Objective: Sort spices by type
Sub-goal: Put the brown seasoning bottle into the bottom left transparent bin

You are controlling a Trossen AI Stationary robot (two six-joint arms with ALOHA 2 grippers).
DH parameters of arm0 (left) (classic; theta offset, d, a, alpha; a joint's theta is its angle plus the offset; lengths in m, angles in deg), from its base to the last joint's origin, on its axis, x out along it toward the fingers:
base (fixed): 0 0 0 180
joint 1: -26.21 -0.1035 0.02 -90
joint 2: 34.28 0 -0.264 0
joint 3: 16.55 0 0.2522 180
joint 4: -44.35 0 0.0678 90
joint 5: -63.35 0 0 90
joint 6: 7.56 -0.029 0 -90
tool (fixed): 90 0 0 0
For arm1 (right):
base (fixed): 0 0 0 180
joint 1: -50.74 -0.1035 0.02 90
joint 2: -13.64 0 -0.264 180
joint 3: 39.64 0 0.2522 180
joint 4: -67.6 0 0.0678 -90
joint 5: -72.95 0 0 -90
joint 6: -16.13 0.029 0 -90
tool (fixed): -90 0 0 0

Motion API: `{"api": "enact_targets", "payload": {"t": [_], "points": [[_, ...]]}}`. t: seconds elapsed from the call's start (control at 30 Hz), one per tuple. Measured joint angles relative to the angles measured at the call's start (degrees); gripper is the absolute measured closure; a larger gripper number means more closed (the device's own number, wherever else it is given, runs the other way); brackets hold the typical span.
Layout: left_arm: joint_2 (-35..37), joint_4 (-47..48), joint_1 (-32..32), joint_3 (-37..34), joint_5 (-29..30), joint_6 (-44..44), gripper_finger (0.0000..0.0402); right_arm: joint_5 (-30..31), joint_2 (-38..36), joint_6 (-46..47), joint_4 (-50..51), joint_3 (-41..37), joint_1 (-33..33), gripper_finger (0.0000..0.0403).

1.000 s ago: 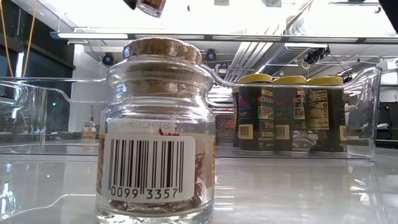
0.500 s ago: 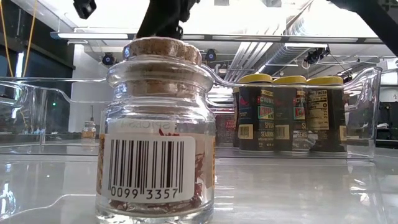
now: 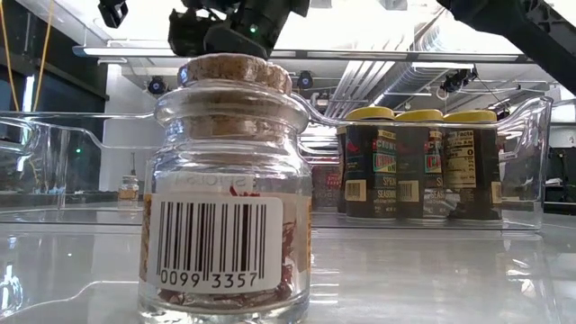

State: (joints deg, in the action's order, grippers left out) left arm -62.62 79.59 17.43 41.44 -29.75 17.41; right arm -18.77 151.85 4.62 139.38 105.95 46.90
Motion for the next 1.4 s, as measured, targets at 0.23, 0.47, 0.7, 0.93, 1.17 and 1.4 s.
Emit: {"api": "enact_targets", "payload": {"t": [0.23, 0.47, 0.7, 0.93, 1.17, 1.4], "points": [[0.0, 0.0, 0.0, 0.0, 0.0, 0.0, 0.0195, 0.3, 2.6, 0.5, 2.4, 0.1, -0.4, 0.0224], [0.0, 0.0, 0.0, 0.0, 0.0, 0.0, 0.0195, 2.5, 2.7, 1.2, 2.5, 0.2, -0.2, 0.0189], [0.0, 0.1, 0.0, 0.0, -0.1, -0.4, 0.0195, 2.6, 2.7, 1.1, 3.6, 0.4, -0.2, 0.0185], [0.0, 0.1, 0.0, 0.0, 0.0, -3.4, 0.0195, 2.0, 1.2, -2.8, 8.3, 2.3, 0.2, 0.0183], [0.0, 0.1, 0.0, 0.0, 0.9, -6.1, 0.0195, -1.6, -0.8, -3.1, 7.3, 3.0, 1.5, 0.0183], [0.0, -1.5, -0.1, 0.0, 2.9, -6.0, 0.0195, -2.0, -4.7, -3.7, 5.1, 3.1, 3.9, 0.0183]]}}
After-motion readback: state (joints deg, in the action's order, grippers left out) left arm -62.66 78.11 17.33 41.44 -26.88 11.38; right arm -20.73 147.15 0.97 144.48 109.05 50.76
